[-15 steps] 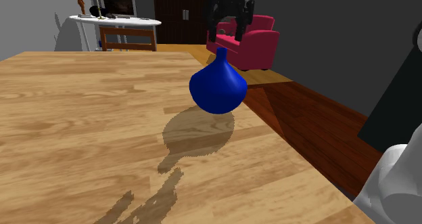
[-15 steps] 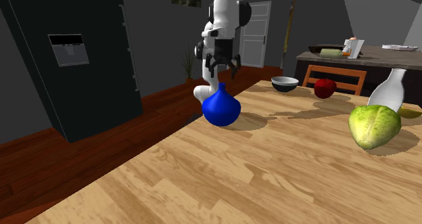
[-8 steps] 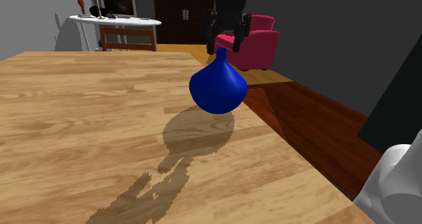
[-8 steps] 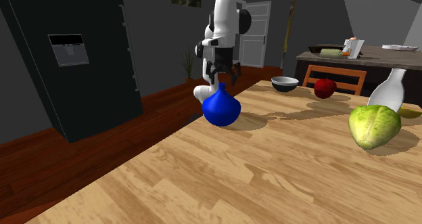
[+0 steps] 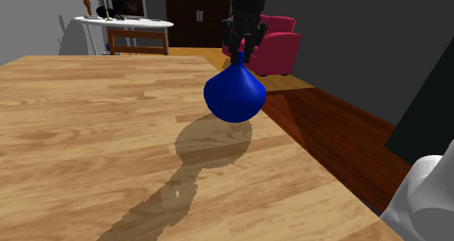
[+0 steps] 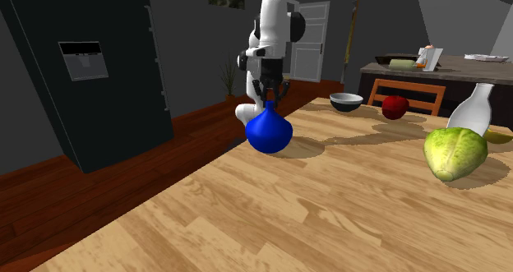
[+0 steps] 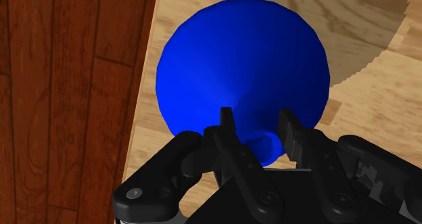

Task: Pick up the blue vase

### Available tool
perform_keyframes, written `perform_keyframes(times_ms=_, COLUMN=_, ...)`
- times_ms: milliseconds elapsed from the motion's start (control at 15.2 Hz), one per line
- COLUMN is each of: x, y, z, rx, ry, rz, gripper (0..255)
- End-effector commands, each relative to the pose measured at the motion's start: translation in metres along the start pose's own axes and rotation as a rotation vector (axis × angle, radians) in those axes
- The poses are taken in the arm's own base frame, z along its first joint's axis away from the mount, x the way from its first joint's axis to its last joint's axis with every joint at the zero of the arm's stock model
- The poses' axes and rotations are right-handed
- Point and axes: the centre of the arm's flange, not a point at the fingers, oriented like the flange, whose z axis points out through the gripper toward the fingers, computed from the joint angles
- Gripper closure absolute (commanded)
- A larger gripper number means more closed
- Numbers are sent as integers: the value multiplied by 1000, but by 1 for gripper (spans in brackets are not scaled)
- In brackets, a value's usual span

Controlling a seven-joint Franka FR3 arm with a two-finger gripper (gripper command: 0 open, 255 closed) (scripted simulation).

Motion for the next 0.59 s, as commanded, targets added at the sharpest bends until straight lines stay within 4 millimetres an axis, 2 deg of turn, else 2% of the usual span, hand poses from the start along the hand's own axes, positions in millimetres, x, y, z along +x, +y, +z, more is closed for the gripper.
perform_keyframes(times_ms=0, x=0, y=0, z=0, rx=0, ry=-1, rz=0, gripper=255)
perform_keyframes(times_ms=132, x=1, y=0, z=1, rx=0, ry=-1, rz=0, gripper=255)
perform_keyframes(times_ms=528, x=2, y=0, z=-31, rx=0, ry=-1, rz=0, gripper=255)
